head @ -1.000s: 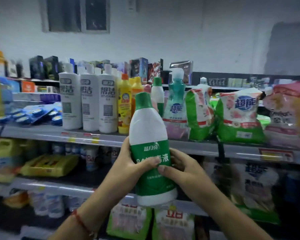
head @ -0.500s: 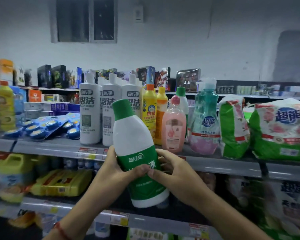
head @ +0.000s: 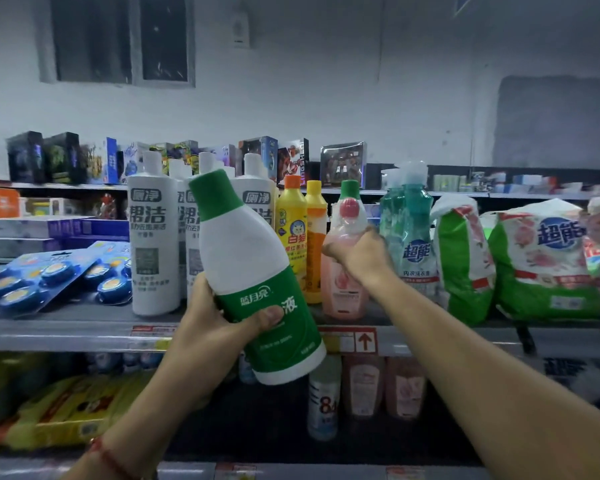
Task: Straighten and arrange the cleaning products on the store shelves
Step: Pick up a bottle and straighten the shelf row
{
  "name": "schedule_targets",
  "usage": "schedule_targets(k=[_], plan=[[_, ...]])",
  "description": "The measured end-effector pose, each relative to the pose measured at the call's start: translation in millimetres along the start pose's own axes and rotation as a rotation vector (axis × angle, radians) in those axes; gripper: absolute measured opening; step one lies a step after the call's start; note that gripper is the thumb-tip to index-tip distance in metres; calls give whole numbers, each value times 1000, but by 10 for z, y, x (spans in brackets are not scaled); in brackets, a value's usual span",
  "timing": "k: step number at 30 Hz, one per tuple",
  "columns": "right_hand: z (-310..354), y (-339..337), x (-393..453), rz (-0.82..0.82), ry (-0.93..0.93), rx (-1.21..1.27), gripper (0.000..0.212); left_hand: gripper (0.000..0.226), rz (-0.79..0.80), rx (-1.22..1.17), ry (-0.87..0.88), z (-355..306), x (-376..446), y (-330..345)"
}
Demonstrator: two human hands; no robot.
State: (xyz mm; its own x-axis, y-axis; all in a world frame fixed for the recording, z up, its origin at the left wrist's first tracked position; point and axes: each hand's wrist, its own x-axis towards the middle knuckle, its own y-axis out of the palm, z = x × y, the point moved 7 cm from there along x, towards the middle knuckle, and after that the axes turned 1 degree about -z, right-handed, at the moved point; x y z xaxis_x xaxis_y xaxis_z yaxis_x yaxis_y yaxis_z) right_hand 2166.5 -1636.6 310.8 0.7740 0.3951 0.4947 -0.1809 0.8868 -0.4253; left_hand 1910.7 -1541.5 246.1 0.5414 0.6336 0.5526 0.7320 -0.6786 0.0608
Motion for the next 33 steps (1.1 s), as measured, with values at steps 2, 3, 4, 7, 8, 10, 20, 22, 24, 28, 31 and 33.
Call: schedule_targets(k=[2, 3, 4, 7, 8, 10, 20, 22, 24, 28, 31, 33], plan=[[-10, -101, -88, -44, -70, 86, 70, 82, 8, 9, 6, 11, 31, -14], [-5, -176, -159, -61, -114, 156, 71, 85, 9, 14, 3, 19, 51, -14], [0, -270, -235, -82, -155, 231, 70, 85, 10, 22, 7, 17, 74, -4], [85, -747, -480, -199, -281, 456, 60, 79, 14, 54, 36, -46, 185, 106], [136, -950, -581, -243, -309, 501, 58, 80, 33, 70, 54, -90, 220, 187], [175, -1285, -722, -286, -331, 558, 54, 77, 65, 102, 98, -185, 325, 394], [-142, -1850, -1267, -138, -327, 549, 58, 81, 231, 332, 66, -29, 1021, 1496], [-288, -1903, -1383, -115, -293, 528, 60, 88, 266, 337, -21, 159, 1071, 1567], [-457, -1912, -1461, -87, -236, 533, 62, 90, 273, 334, -59, 263, 1094, 1608], [-805, -1737, -1500, -38, -48, 630, 71, 100, 198, 390, -38, 393, 1047, 1677], [-894, -1550, -1550, -23, 27, 689, 55, 104, 157, 481, -13, 513, 882, 1686], [-932, -1406, -1587, 9, 71, 706, 55, 99, 137, 585, 62, 475, 651, 1653]])
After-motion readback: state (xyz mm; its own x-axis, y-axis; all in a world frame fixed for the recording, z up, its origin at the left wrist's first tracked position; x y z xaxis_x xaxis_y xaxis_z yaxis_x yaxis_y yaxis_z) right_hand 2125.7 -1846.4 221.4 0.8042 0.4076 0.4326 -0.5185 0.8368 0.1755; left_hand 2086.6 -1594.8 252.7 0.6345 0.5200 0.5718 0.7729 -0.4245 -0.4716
